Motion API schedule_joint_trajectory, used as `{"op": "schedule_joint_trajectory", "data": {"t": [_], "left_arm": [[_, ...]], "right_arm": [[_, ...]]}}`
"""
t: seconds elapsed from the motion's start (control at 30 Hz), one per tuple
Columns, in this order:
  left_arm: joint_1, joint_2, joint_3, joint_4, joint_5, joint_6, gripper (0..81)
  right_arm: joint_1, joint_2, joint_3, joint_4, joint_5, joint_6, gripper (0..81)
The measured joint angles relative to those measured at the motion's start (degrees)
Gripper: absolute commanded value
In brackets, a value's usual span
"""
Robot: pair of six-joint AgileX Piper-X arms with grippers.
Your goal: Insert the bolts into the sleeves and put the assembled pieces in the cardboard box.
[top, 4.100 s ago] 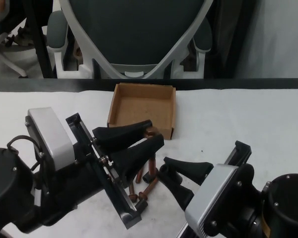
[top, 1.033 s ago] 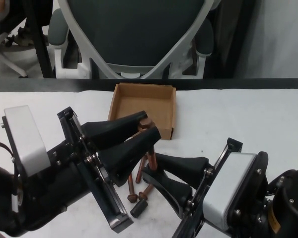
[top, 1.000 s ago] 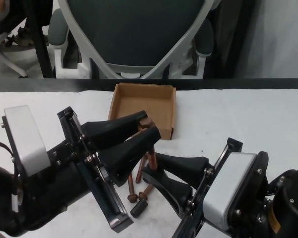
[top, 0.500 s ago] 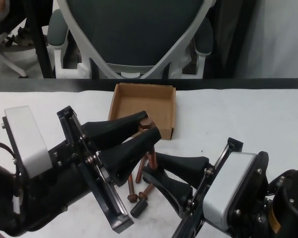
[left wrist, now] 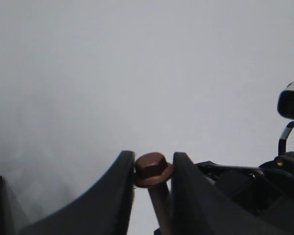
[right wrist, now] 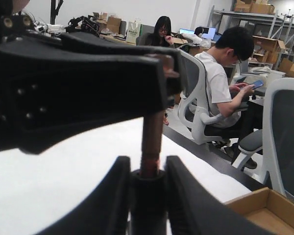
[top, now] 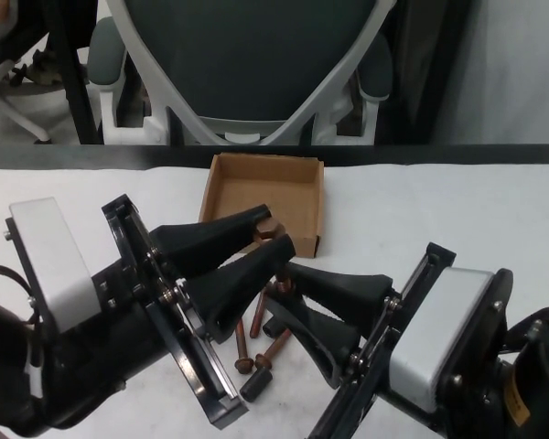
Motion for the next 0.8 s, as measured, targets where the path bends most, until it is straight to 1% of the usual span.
{"op": "schedule_joint_trajectory", "data": {"t": [0.27, 0.4, 0.6, 0.63, 0.7, 0.8], "left_arm": [[0.0, 0.0, 0.0, -0.87, 0.6, -2.53, 0.8], [0.0, 0.0, 0.0, -0.87, 1.83, -4.39, 0.8], [0.23, 0.0, 0.0, -0.86, 3.32, -7.35, 0.4], [0.21, 0.0, 0.0, -0.71, 3.46, -7.37, 2.9], [0.34, 0.0, 0.0, -0.16, 3.87, -7.37, 12.0], [0.31, 0.0, 0.0, 0.75, 4.76, -7.65, 33.7]], "right_arm": [[0.0, 0.0, 0.0, -2.15, 0.0, 1.32, 0.2], [0.0, 0.0, 0.0, -4.88, -0.26, 1.43, 0.2], [0.0, 0.0, 0.0, -5.12, -0.37, 1.43, 0.2], [0.0, 0.0, 0.0, -5.12, -0.37, 1.43, 0.2], [0.0, 0.0, 0.0, -5.12, -0.37, 1.43, 0.2], [0.0, 0.0, 0.0, -5.12, -0.37, 1.43, 0.2]]}}
